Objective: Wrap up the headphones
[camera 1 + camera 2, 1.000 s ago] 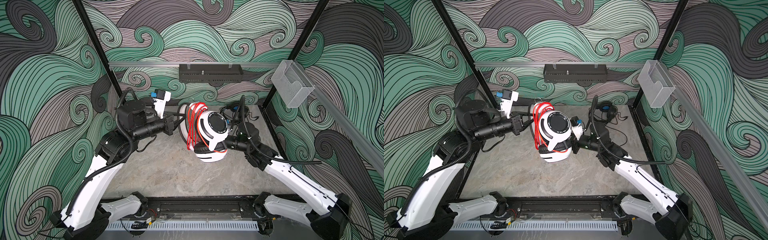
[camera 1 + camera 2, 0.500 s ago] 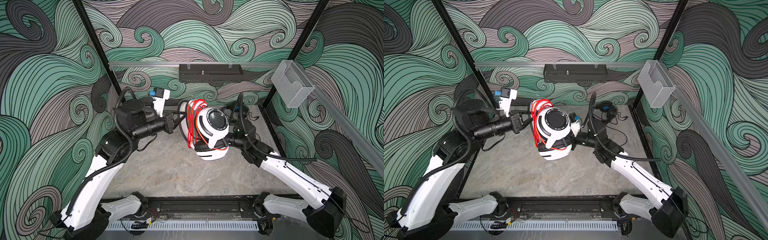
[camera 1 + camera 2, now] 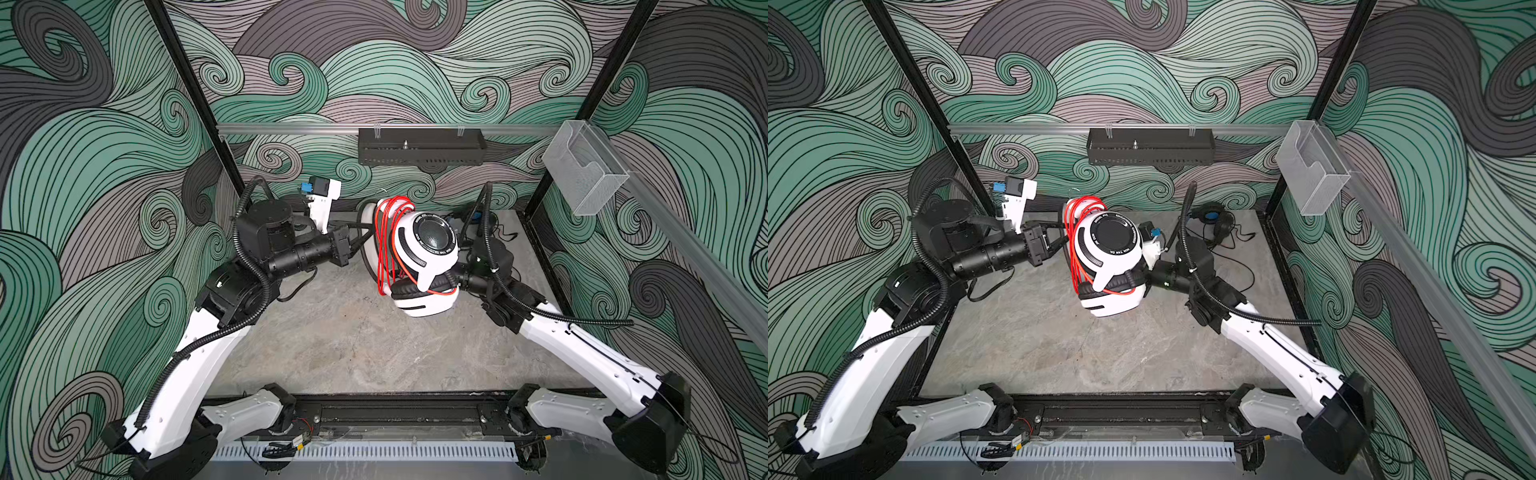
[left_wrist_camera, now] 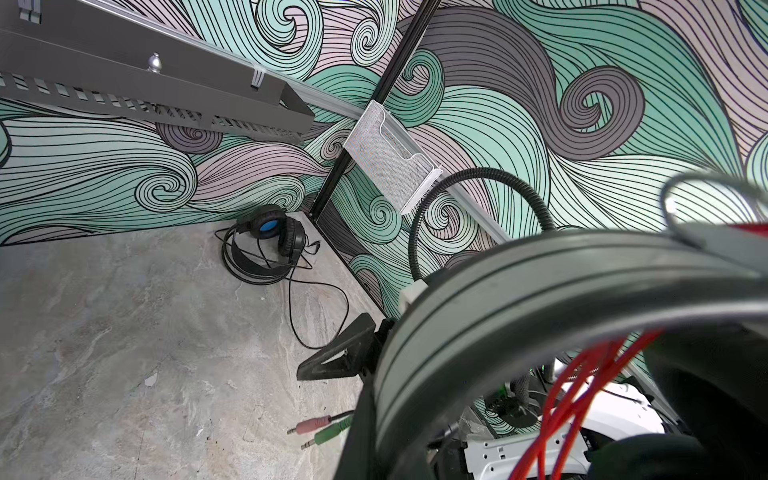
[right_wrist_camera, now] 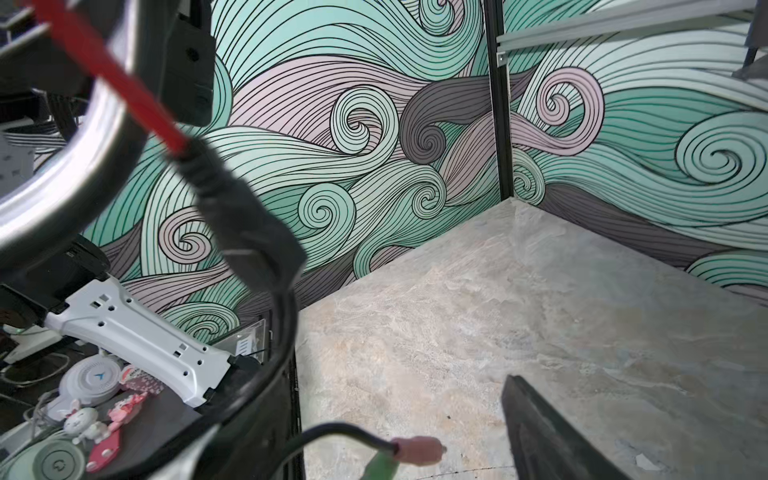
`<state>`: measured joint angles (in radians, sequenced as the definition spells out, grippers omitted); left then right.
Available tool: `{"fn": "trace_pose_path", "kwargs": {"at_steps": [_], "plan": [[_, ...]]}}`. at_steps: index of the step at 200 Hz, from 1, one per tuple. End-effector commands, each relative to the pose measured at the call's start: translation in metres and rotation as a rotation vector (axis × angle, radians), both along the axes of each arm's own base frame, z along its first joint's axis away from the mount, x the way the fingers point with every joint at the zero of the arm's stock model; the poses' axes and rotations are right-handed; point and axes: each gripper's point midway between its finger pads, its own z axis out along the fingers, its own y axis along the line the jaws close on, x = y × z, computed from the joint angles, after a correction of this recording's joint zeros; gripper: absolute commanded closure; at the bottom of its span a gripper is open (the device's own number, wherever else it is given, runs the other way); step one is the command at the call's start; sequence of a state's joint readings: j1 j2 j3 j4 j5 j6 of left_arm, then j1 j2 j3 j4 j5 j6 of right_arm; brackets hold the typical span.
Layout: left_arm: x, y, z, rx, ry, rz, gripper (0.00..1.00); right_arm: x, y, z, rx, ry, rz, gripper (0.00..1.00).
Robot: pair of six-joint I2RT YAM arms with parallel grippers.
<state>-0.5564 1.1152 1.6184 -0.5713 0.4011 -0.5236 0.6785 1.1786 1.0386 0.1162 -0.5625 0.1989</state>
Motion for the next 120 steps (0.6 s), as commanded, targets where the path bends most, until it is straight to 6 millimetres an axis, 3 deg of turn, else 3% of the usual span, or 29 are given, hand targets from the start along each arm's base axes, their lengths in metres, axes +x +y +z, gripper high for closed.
{"fn": "trace_pose_path", "kwargs": {"at_steps": [1,28,67,95,120], "plan": [[-0.01,0.003,0.036,-0.112,-0.066,-0.023,1.0,0.002,0.002,0.015,0.033,-0.024,0.01,0.38],[-0.01,0.002,0.037,-0.121,-0.064,-0.027,1.0,0.005,0.003,0.014,0.032,-0.025,0.006,0.44],[-0.01,0.002,0.034,-0.142,-0.049,-0.026,1.0,0.012,0.005,0.016,0.045,-0.027,-0.011,0.38],[-0.01,0.003,0.033,-0.153,-0.042,-0.02,1.0,0.018,0.0,0.016,0.033,-0.038,-0.058,0.25],[-0.01,0.003,0.033,-0.155,-0.041,-0.019,1.0,0.016,-0.002,0.021,0.045,-0.054,-0.059,0.28]]}}
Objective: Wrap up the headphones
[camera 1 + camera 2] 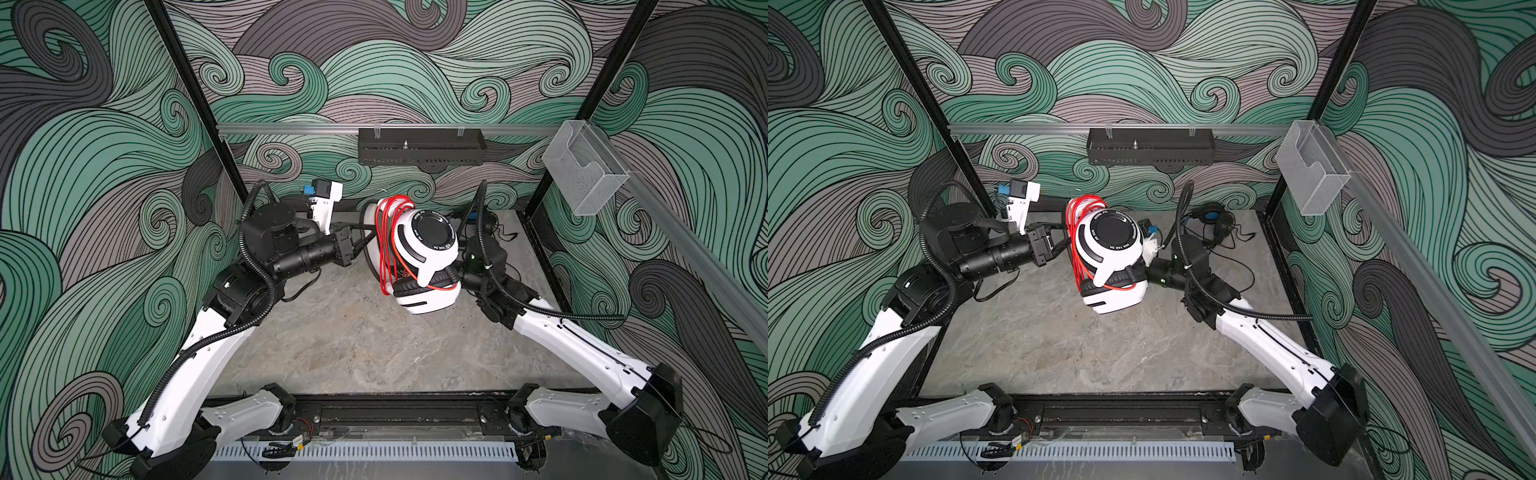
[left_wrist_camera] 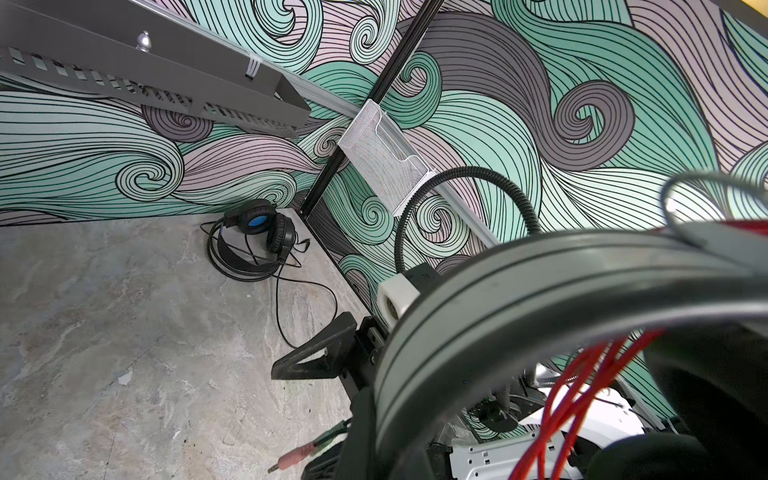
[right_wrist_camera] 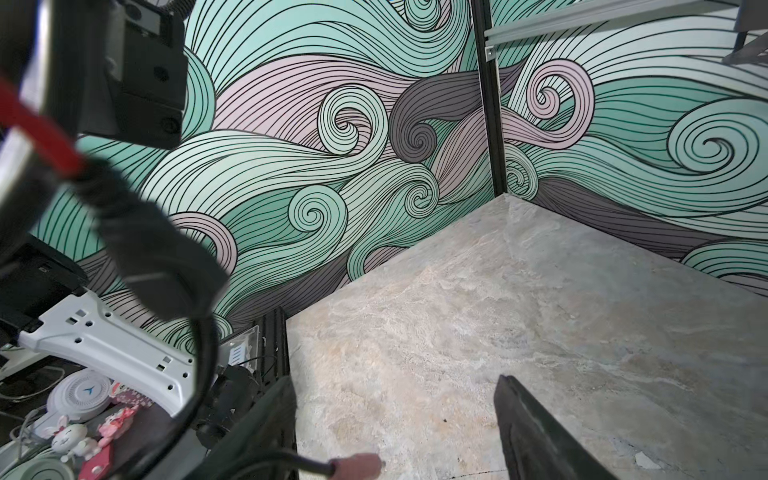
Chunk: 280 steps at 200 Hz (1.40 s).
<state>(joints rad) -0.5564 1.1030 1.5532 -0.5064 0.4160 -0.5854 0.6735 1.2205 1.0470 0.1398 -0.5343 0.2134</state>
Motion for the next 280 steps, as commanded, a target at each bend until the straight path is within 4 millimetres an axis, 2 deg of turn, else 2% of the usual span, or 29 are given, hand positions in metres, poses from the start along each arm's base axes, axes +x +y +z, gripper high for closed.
{"fn": "trace_pose_path", "kwargs": {"at_steps": [1,17,37,53,75,107,134,157,192,227,265,280], "plan": [[-0.013,0.008,0.041,-0.113,-0.081,-0.008,1.0,0.002,-0.006,0.028,0.048,-0.074,-0.025,0.29],[-0.012,0.007,0.04,-0.117,-0.079,-0.008,1.0,0.0,-0.003,0.029,0.051,-0.066,-0.002,0.42],[-0.011,0.006,0.041,-0.122,-0.076,-0.008,1.0,-0.001,-0.002,0.026,0.045,-0.061,0.008,0.65],[-0.009,0.006,0.041,-0.128,-0.073,-0.002,1.0,-0.002,-0.002,0.025,0.034,-0.061,0.013,0.78],[-0.005,0.01,0.046,-0.151,-0.08,0.027,1.0,-0.003,-0.003,0.014,0.002,-0.038,0.014,1.0],[0.009,0.029,0.058,-0.215,-0.093,0.167,1.0,-0.006,-0.012,-0.014,-0.055,0.01,-0.024,1.0],[0.022,0.041,0.064,-0.274,-0.083,0.262,1.0,-0.016,-0.018,-0.033,-0.149,0.008,-0.029,1.0],[0.035,0.049,0.064,-0.315,-0.059,0.328,1.0,-0.037,-0.015,-0.057,-0.266,0.007,0.004,1.0],[0.056,0.059,0.057,-0.343,-0.015,0.414,1.0,-0.072,-0.008,-0.085,-0.386,-0.012,0.071,1.0],[0.067,0.06,0.053,-0.351,0.006,0.426,1.0,-0.085,-0.016,-0.084,-0.348,-0.012,0.068,1.0],[0.064,0.056,0.058,-0.322,-0.018,0.39,1.0,-0.096,-0.013,-0.082,-0.288,0.015,0.116,1.0],[0.061,0.05,0.057,-0.297,-0.014,0.355,1.0,-0.095,-0.013,-0.083,-0.297,0.025,0.109,1.0]]}}
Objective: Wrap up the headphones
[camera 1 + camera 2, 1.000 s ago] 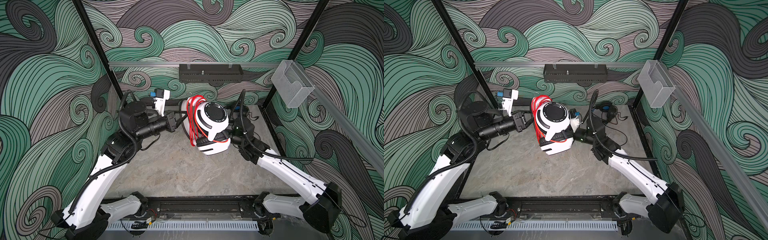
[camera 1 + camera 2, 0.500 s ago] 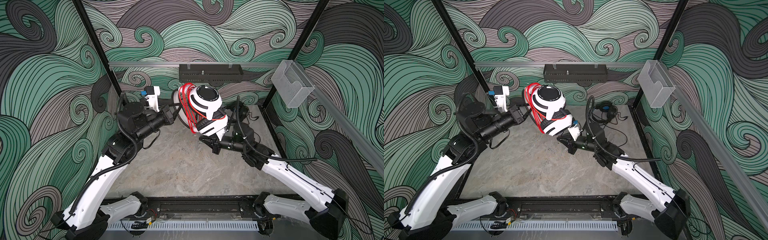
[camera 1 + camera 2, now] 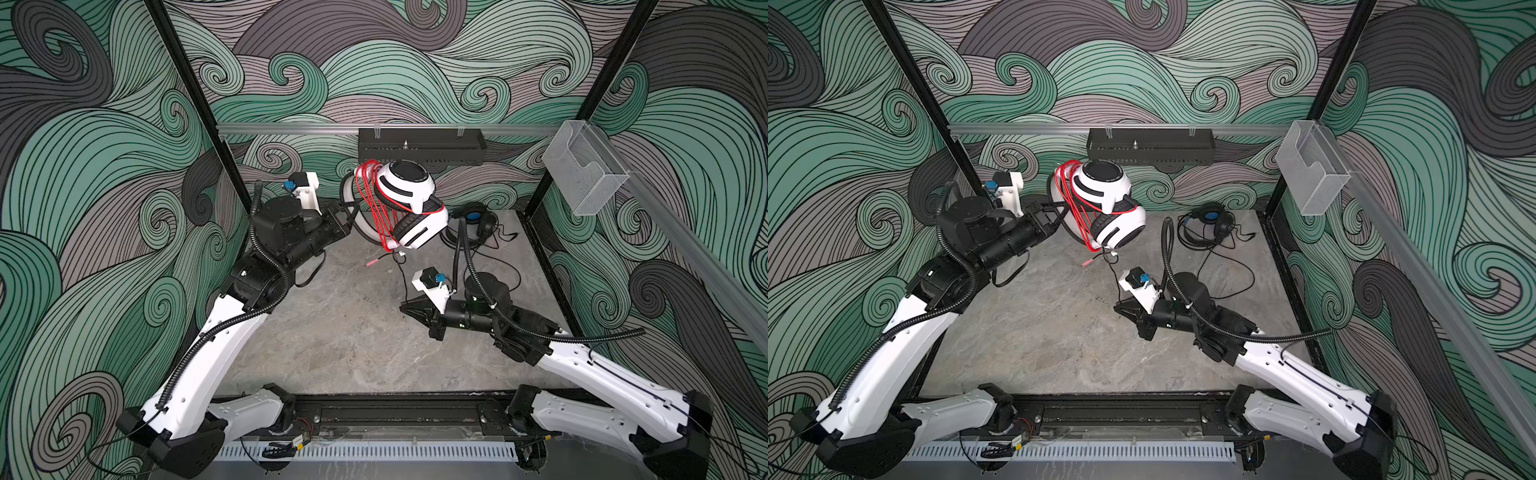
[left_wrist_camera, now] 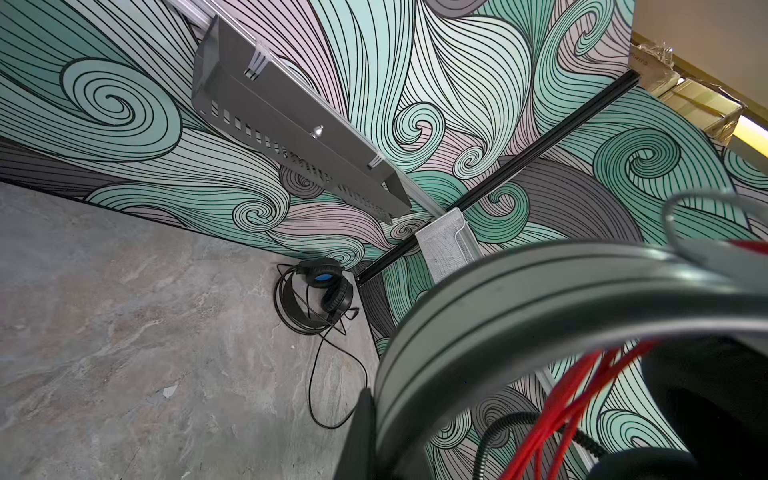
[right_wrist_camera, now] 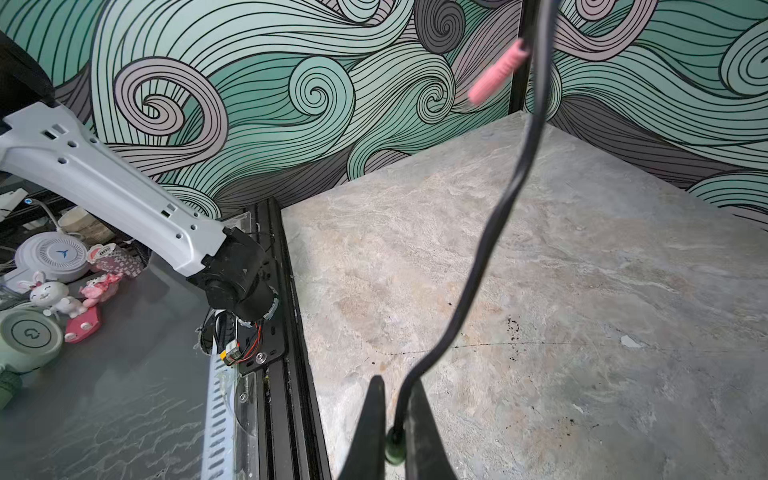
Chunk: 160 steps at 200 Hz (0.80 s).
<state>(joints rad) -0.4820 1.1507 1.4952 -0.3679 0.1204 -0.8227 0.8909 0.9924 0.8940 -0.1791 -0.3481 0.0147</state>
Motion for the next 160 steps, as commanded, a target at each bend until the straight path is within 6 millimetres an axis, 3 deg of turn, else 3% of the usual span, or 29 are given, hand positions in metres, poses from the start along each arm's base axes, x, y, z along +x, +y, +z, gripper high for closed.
{"fn": "trace_pose_path", "kwargs": {"at_steps": [1,19,44,57,95,132,145,160], "plan": [[-0.015,0.007,0.067,-0.113,-0.163,-0.021,1.0,-0.007,0.0,-0.017,-0.033,0.068,0.02,1.0],[-0.02,-0.004,0.064,-0.084,-0.148,-0.089,1.0,0.002,-0.005,-0.008,-0.026,0.038,-0.026,0.87],[-0.027,-0.007,0.055,-0.058,-0.119,-0.123,1.0,0.017,-0.021,0.007,0.003,0.001,-0.109,0.57],[-0.03,-0.007,0.053,-0.043,-0.11,-0.136,1.0,0.02,-0.031,0.013,0.004,-0.031,-0.133,0.47],[-0.038,-0.014,0.057,-0.034,-0.112,-0.193,1.0,0.02,-0.05,0.053,0.023,-0.153,-0.156,0.27],[-0.047,-0.031,0.07,-0.055,-0.133,-0.31,1.0,0.037,-0.043,0.089,0.082,-0.204,-0.166,0.13],[-0.05,-0.034,0.073,-0.068,-0.136,-0.336,1.0,0.046,-0.039,0.1,0.112,-0.216,-0.175,0.01],[-0.052,-0.037,0.075,-0.068,-0.13,-0.355,1.0,0.052,-0.033,0.111,0.133,-0.232,-0.161,0.0]]}}
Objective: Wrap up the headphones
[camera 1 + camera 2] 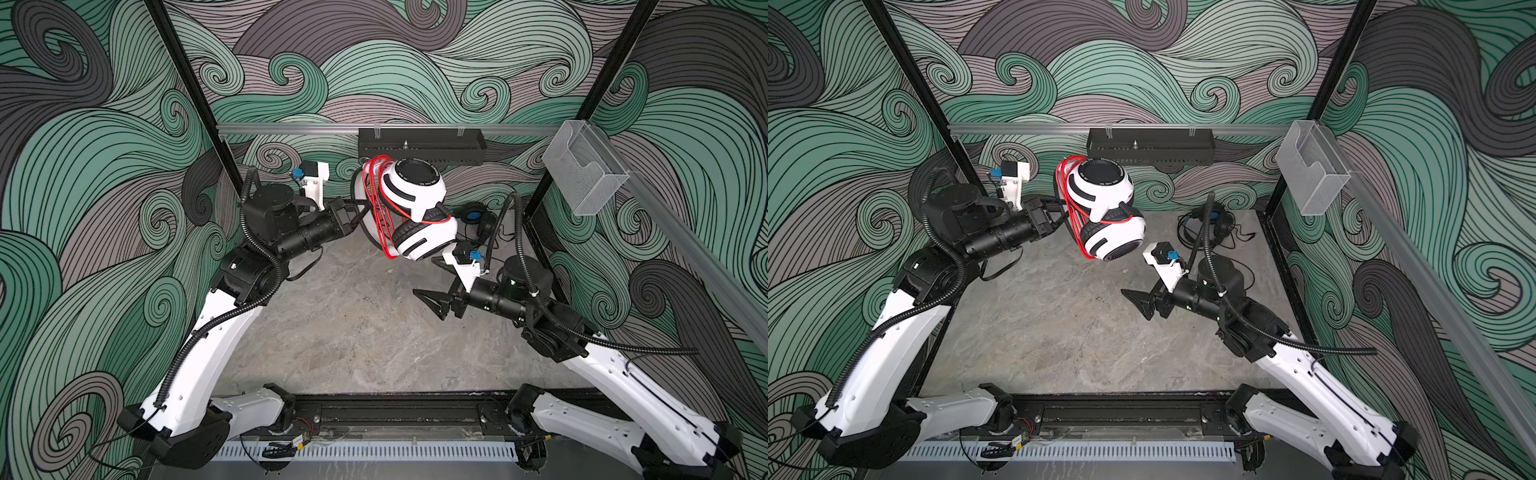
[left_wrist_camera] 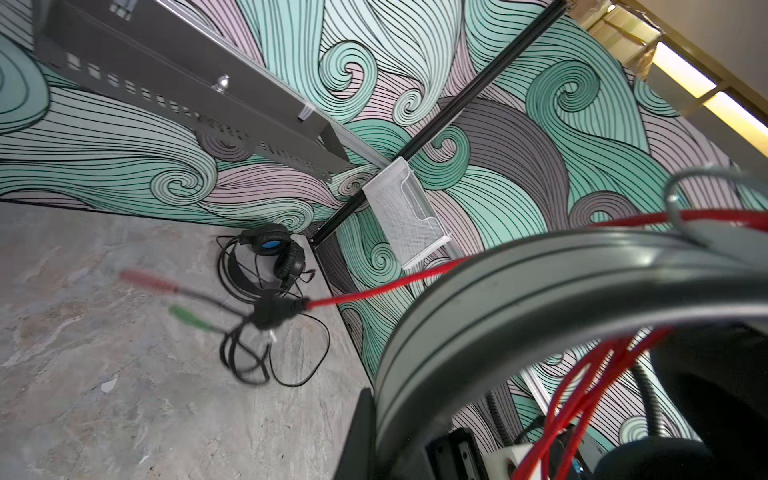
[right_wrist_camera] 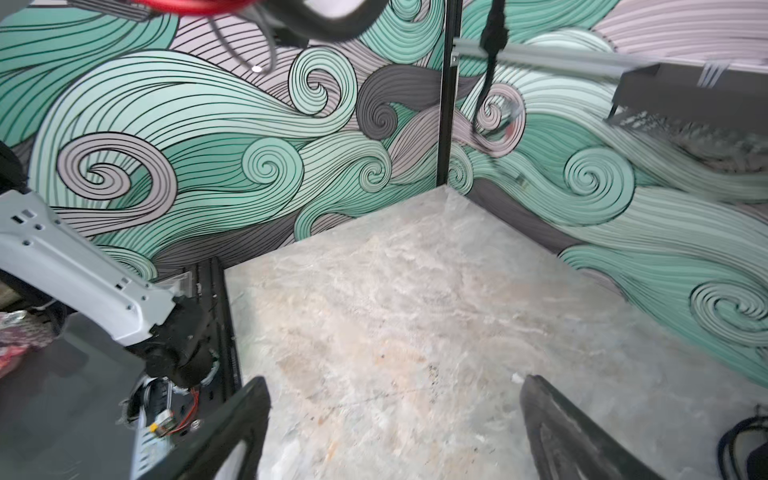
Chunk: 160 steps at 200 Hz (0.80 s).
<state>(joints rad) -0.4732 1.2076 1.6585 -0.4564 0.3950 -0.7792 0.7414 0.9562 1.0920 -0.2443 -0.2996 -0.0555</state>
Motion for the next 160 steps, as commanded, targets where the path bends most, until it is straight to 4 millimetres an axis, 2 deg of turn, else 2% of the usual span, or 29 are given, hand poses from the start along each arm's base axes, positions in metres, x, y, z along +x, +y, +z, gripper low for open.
{"fn": "trace_pose_path", "kwargs": {"at_steps": [1,26,55,81,133,160], "plan": [[-0.02,-0.005,0.042,-0.08,-0.085,-0.089,1.0,0.01,0.009,0.023,0.041,-0.05,0.019,0.0],[-0.024,-0.008,0.046,-0.095,-0.085,-0.116,1.0,0.016,0.017,0.036,0.044,-0.083,0.041,0.0],[-0.027,-0.014,0.045,-0.095,-0.064,-0.157,1.0,0.013,0.023,0.049,0.062,-0.105,0.087,0.0],[-0.028,-0.017,0.043,-0.096,-0.056,-0.173,1.0,0.016,0.026,0.054,0.066,-0.123,0.091,0.0],[-0.028,-0.025,0.046,-0.115,-0.053,-0.196,1.0,0.042,0.047,0.057,0.077,-0.124,0.085,0.0],[-0.028,-0.025,0.048,-0.12,-0.057,-0.192,1.0,0.056,0.048,0.056,0.058,-0.143,0.03,0.0]]}}
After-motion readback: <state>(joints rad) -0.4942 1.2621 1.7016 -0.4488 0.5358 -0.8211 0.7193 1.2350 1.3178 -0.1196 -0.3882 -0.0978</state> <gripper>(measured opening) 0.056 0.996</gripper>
